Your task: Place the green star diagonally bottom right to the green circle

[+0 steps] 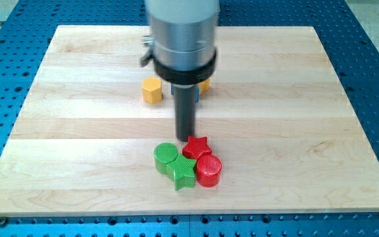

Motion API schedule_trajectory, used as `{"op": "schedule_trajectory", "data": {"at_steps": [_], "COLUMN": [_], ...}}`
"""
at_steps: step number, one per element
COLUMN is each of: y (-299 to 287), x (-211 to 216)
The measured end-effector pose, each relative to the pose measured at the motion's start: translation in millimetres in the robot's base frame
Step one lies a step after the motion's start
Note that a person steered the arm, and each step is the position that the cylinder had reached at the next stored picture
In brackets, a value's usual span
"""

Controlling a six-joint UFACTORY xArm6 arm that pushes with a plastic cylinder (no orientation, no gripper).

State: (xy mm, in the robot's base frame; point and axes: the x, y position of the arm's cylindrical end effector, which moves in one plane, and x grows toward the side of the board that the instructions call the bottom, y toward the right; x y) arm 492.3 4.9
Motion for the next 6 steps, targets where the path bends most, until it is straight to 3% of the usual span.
{"op": "schedule_trajectory", "data": {"at_steps": [1, 2, 3, 4, 5, 6], "y": [56, 140, 131, 60, 32, 0], "x": [20, 106, 126, 89, 121, 83]}}
